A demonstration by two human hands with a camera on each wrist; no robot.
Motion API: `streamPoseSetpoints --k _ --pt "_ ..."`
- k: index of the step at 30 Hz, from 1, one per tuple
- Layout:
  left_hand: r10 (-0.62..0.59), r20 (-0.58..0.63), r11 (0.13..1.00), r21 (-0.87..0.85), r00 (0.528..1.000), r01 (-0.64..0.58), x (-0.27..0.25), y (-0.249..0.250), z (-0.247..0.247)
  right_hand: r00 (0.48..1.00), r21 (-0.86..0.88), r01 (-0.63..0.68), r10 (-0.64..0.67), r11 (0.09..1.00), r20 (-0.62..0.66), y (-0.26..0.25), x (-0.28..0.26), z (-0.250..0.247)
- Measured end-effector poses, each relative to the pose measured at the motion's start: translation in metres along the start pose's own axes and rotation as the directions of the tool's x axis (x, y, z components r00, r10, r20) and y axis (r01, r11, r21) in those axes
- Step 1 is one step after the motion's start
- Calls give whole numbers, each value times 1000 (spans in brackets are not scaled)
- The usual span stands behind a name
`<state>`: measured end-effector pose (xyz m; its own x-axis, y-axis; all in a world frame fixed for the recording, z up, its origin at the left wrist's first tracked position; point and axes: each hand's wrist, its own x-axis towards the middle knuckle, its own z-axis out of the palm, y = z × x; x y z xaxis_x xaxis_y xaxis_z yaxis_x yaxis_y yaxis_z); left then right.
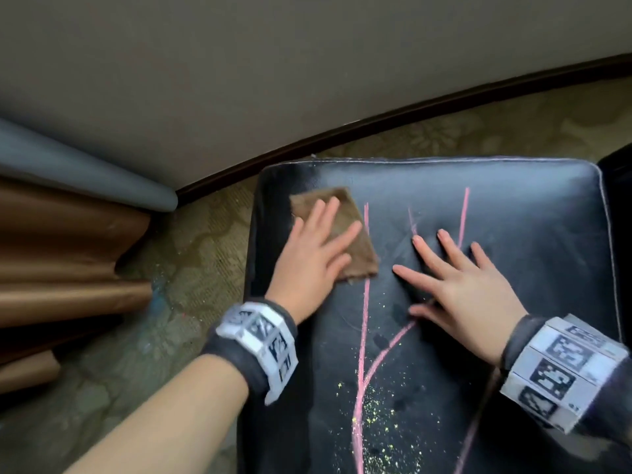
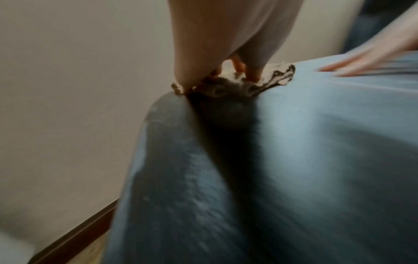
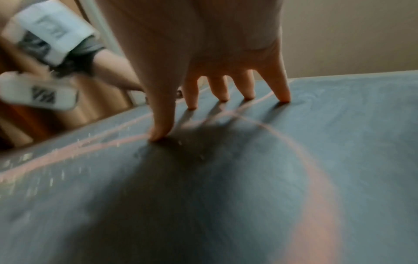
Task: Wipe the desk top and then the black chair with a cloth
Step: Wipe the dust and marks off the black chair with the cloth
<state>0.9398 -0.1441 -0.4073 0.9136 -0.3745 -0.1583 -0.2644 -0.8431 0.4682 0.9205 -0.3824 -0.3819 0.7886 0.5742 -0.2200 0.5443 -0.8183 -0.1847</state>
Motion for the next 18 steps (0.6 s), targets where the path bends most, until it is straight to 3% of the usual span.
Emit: streamPoseSetpoints --k 1,3,5,6,7,9,11,16,18 --pt "25 24 998 -65 999 -23 -6 11 2 994 26 -31 34 999 -104 -3 9 -5" --pt "-95 -32 940 -331 995 79 -4 22 -8 967 121 -74 101 990 -236 -16 34 -16" --pt "-339 -205 846 -493 918 202 1 17 -27 943 146 -50 95 988 -319 -37 59 -15" --pt "-440 -227 821 -493 869 288 3 11 -35 954 145 -51 91 988 -285 -52 69 -10" --pt "-492 -185 814 -443 851 375 3 4 -41 976 138 -75 101 988 -192 -68 77 -3" --pt "-512 51 830 -225 857 510 -1 -5 -44 986 131 -156 162 979 -41 -89 87 11" --pt "-488 249 855 -56 837 515 -7 -8 -40 972 166 -214 227 963 -63 -85 95 10" --pt "-487 275 872 88 829 482 -1 -7 -40 888 154 -460 448 874 108 -51 126 -15" --pt "-504 276 863 120 818 491 0 -5 -39 925 121 -372 357 920 127 -72 135 -16"
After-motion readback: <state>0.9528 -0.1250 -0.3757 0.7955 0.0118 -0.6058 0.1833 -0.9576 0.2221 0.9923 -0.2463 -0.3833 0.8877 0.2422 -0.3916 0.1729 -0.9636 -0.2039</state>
